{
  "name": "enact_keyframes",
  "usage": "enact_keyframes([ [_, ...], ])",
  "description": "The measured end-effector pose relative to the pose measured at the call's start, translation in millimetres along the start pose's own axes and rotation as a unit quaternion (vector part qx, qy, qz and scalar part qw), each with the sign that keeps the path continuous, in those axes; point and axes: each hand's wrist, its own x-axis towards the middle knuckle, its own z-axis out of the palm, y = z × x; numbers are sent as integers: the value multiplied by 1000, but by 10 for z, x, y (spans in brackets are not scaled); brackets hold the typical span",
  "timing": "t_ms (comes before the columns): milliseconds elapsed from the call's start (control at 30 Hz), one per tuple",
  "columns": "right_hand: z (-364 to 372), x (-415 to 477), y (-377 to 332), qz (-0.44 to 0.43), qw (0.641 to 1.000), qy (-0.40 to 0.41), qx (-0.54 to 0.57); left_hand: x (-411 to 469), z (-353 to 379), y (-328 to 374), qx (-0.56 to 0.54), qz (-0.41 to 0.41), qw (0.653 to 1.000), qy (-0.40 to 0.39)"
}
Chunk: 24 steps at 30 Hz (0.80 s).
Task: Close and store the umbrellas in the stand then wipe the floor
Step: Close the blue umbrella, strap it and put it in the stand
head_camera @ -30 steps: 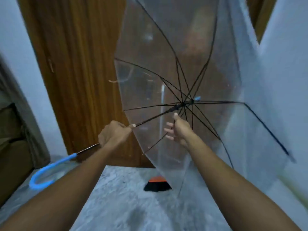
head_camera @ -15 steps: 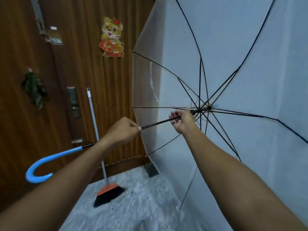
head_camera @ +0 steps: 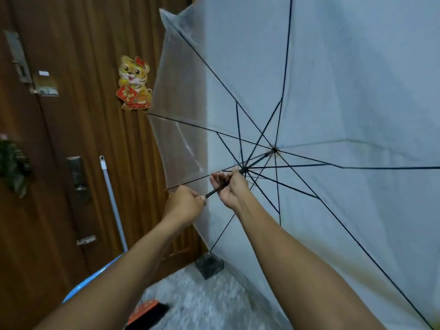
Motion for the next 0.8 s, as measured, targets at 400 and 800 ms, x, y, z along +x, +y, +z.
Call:
enact_keyframes([
  [400, 696, -101, 521, 16, 975, -66, -213, -128, -272, -303, -205, -55, 976, -40],
  [800, 1139, 63, 456, -24, 941, -66, -331, -635, -256, -774, -409, -126, 899, -92],
])
